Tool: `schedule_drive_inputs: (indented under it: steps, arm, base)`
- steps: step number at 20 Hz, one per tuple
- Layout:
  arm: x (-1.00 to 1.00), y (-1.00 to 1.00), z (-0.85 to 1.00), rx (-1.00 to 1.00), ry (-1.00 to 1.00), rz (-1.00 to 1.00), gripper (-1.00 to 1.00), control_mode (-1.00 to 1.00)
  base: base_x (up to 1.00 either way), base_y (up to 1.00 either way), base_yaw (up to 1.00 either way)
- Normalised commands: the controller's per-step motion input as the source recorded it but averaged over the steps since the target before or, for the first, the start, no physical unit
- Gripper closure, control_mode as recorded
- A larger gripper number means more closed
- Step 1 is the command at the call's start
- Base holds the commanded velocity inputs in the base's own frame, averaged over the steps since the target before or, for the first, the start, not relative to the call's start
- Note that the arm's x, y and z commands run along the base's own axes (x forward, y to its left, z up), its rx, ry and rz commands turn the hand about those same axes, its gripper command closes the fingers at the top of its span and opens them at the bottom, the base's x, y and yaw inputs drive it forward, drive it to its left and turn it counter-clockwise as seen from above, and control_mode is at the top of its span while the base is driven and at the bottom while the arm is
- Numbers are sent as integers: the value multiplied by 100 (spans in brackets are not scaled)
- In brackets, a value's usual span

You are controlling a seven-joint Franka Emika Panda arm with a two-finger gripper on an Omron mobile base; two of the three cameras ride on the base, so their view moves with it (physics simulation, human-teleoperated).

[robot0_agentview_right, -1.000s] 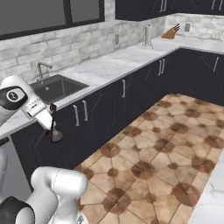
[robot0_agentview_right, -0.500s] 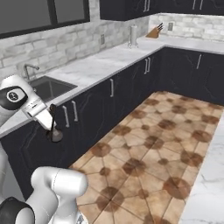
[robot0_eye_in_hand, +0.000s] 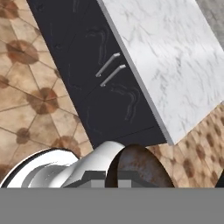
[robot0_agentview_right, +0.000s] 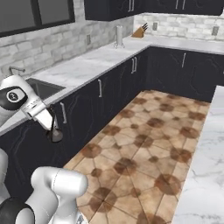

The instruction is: Open the cabinet and move the ladle to the pot. Then close the cabinet.

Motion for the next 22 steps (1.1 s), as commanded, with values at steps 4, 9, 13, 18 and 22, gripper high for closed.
schedule_drive_inputs:
  steps: [4, 9, 13, 18, 22]
  arm:
    - [0, 0, 0, 0, 0, 0, 100, 100]
    - [0, 0, 0, 0, 0, 0, 100, 100]
    - [0, 0, 0, 0, 0, 0, 100, 100]
    - [0, 0, 0, 0, 0, 0, 100, 100]
    - [0, 0, 0, 0, 0, 0, 100, 100]
  base:
    - [37, 0, -21]
    - [42, 0, -21]
    - [49, 0, -21]
    - [68, 2, -20]
    - [61, 1, -21]
